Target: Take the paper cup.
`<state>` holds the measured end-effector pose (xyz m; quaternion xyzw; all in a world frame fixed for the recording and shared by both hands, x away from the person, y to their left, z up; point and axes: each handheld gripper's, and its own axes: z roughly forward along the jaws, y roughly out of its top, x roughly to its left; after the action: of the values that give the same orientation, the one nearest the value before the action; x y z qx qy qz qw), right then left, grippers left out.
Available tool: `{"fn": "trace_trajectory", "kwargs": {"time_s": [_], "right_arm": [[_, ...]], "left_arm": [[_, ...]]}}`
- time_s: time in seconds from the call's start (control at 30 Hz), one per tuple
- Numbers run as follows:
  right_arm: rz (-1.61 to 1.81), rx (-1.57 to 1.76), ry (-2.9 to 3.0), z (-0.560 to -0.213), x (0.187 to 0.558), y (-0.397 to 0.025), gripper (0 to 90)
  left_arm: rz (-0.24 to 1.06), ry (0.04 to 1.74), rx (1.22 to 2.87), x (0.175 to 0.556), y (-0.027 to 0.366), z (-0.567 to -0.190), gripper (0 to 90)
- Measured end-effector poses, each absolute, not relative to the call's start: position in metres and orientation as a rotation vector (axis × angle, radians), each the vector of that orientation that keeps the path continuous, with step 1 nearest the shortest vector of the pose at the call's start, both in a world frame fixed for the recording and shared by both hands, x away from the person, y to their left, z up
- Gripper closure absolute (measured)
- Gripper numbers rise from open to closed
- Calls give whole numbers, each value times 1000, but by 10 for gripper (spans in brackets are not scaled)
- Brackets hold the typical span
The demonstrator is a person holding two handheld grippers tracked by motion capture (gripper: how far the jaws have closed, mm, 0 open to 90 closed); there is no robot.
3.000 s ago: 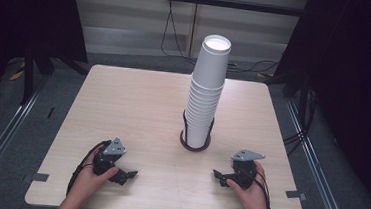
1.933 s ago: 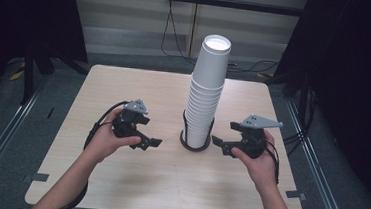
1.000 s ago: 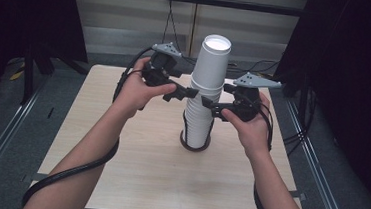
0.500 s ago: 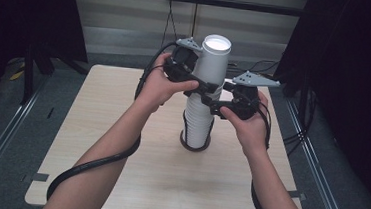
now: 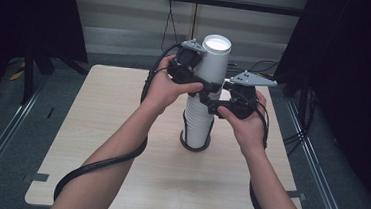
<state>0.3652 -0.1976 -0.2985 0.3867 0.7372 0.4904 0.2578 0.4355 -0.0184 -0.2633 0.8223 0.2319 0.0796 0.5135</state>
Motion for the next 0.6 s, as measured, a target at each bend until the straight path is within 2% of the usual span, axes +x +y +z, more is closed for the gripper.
{"fn": "trace_trajectory", "kwargs": {"time_s": [0.6], "right_arm": [[1326, 1036, 2009, -299, 365, -199, 128]], "left_arm": [[233, 553, 1902, 432, -13, -231, 63]]}}
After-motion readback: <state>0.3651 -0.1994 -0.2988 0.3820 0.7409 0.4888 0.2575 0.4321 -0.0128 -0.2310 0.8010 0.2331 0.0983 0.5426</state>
